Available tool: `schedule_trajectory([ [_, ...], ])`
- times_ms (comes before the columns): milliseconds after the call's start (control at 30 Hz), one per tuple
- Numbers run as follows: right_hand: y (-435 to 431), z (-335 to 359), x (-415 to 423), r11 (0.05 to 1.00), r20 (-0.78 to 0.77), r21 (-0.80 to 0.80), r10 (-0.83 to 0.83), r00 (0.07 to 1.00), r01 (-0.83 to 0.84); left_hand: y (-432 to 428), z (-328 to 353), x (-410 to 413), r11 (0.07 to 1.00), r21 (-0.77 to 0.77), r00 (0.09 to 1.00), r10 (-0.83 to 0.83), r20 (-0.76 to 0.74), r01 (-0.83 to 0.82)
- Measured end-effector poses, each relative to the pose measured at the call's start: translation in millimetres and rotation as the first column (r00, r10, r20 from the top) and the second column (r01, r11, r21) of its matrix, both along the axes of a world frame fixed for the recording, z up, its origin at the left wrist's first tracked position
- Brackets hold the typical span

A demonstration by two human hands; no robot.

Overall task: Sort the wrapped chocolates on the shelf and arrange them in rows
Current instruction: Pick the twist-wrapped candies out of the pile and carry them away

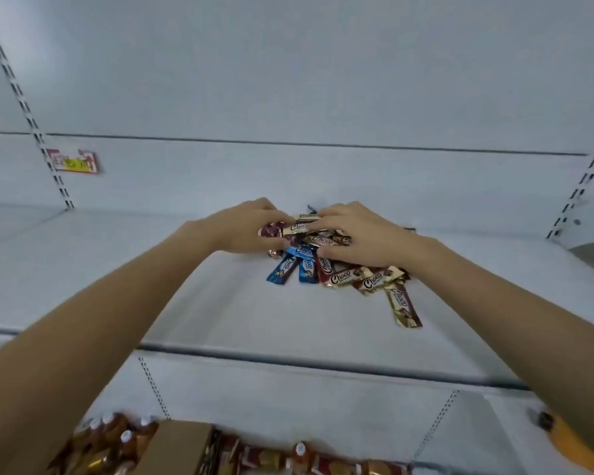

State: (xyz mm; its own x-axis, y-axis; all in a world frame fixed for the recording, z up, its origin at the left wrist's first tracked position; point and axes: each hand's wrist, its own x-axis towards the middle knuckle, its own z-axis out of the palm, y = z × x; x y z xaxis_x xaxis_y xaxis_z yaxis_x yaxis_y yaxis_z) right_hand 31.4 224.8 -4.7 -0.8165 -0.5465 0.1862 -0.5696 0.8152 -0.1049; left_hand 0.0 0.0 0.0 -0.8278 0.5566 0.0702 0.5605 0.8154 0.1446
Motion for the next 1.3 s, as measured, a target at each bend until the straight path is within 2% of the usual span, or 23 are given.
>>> schedule_trajectory([
  [67,-3,-1,-11,1.000,0.041,0.020,0.002,0.999,-0.003,0,-5,-12,1.000,0.004,0.999,-0.018,0.043,0.018],
  [167,2,-6,-22,0.991,0.077,-0.110,-0.062,0.995,0.071,6,-21,-31,0.999,0.040,0.995,-0.038,0.091,0.035],
  [233,9,-8,-26,0.974,0.042,-0.184,-0.130,0.991,0.135,10,-30,-42,0.991,0.120,0.995,-0.063,0.077,0.054],
  [333,22,-13,-31,0.939,0.017,-0.233,-0.257,0.966,0.254,15,-41,-47,0.955,0.278,0.995,-0.098,-0.020,0.099],
  [433,40,-18,-35,0.907,0.019,-0.200,-0.376,0.927,0.371,17,-40,-45,0.887,0.433,0.986,-0.159,-0.039,0.160],
  [500,50,-20,-35,0.887,0.040,-0.169,-0.431,0.902,0.431,14,-39,-44,0.847,0.511,0.988,-0.147,-0.037,0.145],
  [600,57,-22,-35,0.878,0.096,-0.165,-0.440,0.893,0.450,9,-35,-42,0.713,0.700,0.973,-0.189,0.131,0.044],
  [700,53,-20,-34,0.891,0.092,-0.223,-0.384,0.919,0.395,2,-29,-35,0.623,0.780,0.887,-0.324,0.330,-0.063],
  [767,46,-17,-31,0.906,0.036,-0.254,-0.340,0.940,0.338,-3,-25,-33,0.559,0.821,0.852,-0.368,0.372,-0.116],
  [833,34,-15,-24,0.919,-0.019,-0.298,-0.277,0.961,0.259,-7,-21,-32,0.486,0.854,0.861,-0.340,0.378,-0.183],
  [867,25,-13,-20,0.927,-0.041,-0.313,-0.230,0.972,0.206,-8,-19,-32,0.498,0.845,0.886,-0.281,0.369,-0.194],
  [933,4,-10,-12,0.957,-0.059,-0.276,-0.108,0.992,0.088,-12,-14,-35,0.650,0.742,0.931,-0.147,0.333,-0.163],
  [1000,-18,-11,-8,0.989,-0.056,-0.144,0.004,0.998,-0.012,-18,-12,-35,0.802,0.582,0.916,-0.125,0.380,-0.132],
  [1067,-30,-15,-7,0.995,-0.051,-0.043,0.088,0.995,-0.090,-22,-14,-32,0.902,0.427,0.881,-0.147,0.449,-0.067],
  [1133,-31,-15,-7,0.992,-0.045,-0.023,0.123,0.991,-0.124,-22,-17,-29,0.936,0.352,0.907,-0.150,0.393,0.002],
  [1200,-22,-13,-7,0.993,-0.047,-0.040,0.107,0.993,-0.109,-19,-20,-29,0.914,0.406,0.947,-0.140,0.289,0.011],
  [1300,-7,-7,-5,0.999,-0.030,-0.036,0.024,0.999,-0.025,-14,-23,-27,0.871,0.491,0.967,-0.124,0.223,-0.002],
])
